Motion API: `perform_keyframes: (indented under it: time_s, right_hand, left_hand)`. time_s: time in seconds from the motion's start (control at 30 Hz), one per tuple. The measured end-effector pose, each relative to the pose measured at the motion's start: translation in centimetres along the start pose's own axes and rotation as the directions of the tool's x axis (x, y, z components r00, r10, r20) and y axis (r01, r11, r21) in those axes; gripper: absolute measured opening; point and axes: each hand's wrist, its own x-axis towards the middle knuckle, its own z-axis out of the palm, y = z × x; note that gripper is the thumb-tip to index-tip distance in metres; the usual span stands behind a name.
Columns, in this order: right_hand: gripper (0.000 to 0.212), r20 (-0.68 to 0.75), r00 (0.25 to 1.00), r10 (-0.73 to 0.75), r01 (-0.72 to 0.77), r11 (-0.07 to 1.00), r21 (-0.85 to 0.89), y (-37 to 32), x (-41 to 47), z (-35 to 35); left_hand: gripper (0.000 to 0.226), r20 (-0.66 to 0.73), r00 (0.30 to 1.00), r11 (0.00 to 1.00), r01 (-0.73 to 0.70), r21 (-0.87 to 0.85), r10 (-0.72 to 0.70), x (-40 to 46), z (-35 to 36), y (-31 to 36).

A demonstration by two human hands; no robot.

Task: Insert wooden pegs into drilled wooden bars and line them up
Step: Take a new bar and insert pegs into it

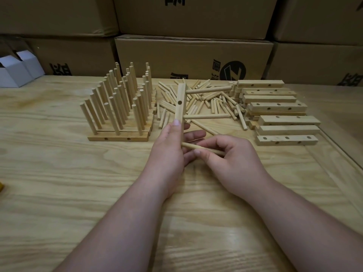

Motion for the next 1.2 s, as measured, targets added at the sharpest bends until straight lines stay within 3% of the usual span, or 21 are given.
perform_keyframes:
  time_s: [0.13,0.33,0.5,0.67,0.87,1.0,1.2]
  right_hand:
    - [0.015,0.045,0.995,-0.090,0.092,0.995,-0.036,-0.1,-0.2,-0.1]
    - [0.031,0.116,0.990,-0.083,0.084,0.996,-0.008,-0.7,-0.4,-0.7]
    - [0.024,0.153,0.987,-0.040,0.038,0.999,0.021,-0.5,-0.4,-0.6]
    - [0.021,0.141,0.990,-0.018,0.008,0.997,0.072,-0.5,-0.3,-0.7]
    - [0.013,0.065,0.996,0.056,-0.069,0.973,0.222,-0.5,-0.1,-0.1]
    - [0.010,0.004,0.995,0.096,-0.096,0.987,0.128,-0.3,0.0,-0.5]
    - [0.012,-0.001,0.999,0.050,-0.050,0.998,0.048,-0.3,0.1,-1.1]
  left_hand:
    - [0.040,0.040,0.999,0.999,-0.030,0.031,0.029,-0.1,0.1,-0.1]
    - [0.037,0.092,0.994,0.981,-0.075,0.180,0.060,-0.6,0.1,-0.1]
    - [0.030,0.130,0.986,0.939,-0.144,0.314,0.107,-1.0,0.3,-0.2]
    - [0.032,0.139,0.987,0.961,-0.111,0.255,0.077,-0.8,0.1,-0.2]
    - [0.035,0.045,0.999,1.000,0.000,0.017,-0.001,-0.3,-0.1,0.1]
    - [0.037,-0.017,0.999,0.992,0.027,-0.123,-0.030,0.1,0.0,0.2]
    - [0.034,0.021,1.000,1.000,-0.012,-0.022,0.013,0.1,-0.1,-0.1]
